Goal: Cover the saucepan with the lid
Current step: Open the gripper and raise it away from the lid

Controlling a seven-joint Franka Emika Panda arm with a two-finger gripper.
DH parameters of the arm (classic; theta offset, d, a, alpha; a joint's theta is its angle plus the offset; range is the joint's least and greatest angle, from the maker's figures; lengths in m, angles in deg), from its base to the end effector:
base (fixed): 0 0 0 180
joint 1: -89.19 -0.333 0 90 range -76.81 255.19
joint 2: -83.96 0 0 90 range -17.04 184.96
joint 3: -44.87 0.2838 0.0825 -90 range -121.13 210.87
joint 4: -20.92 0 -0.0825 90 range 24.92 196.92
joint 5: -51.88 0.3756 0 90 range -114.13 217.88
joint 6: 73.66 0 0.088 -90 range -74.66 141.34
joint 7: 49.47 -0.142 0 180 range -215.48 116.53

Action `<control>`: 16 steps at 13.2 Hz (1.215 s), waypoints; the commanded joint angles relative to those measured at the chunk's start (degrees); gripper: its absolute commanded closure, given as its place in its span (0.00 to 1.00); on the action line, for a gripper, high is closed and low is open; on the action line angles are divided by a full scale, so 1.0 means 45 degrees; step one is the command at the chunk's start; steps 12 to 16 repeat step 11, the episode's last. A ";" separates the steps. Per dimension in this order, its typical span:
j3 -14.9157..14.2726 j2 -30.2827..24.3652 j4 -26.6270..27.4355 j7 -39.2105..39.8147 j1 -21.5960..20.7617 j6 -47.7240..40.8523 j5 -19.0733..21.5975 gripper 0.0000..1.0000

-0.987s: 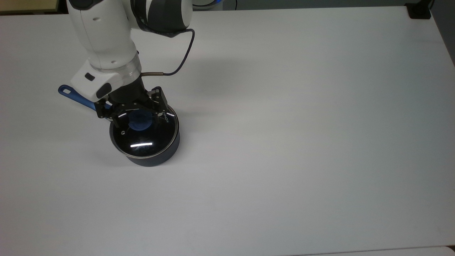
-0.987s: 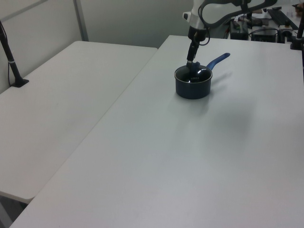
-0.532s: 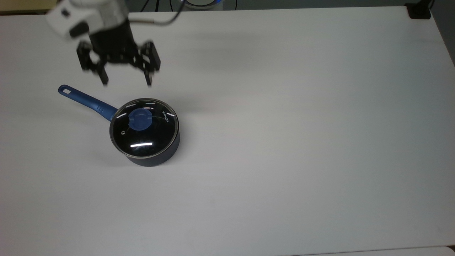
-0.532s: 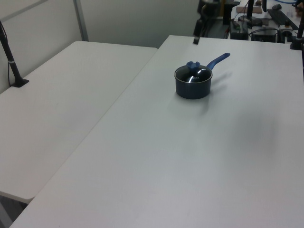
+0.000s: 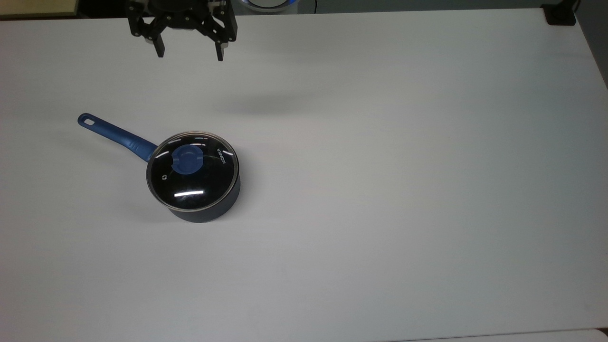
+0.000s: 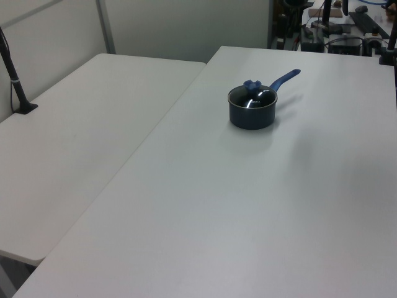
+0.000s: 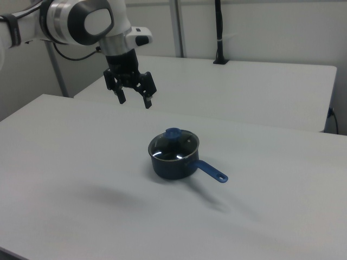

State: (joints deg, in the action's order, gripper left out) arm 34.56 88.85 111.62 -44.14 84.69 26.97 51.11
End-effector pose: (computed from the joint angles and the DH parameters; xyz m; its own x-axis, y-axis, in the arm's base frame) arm 0.5853 -0.0580 0.5214 0.9963 -0.0036 0.0861 -0.0067 -0.9993 0.0368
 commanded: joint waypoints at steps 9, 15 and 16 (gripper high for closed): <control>-0.0014 -0.0306 0.0139 -0.1242 -0.0231 -0.1425 -0.0045 0.00; -0.0052 -0.0423 0.0119 -0.1243 -0.0115 -0.1405 0.0285 0.00; -0.0052 -0.0423 0.0119 -0.1243 -0.0115 -0.1405 0.0285 0.00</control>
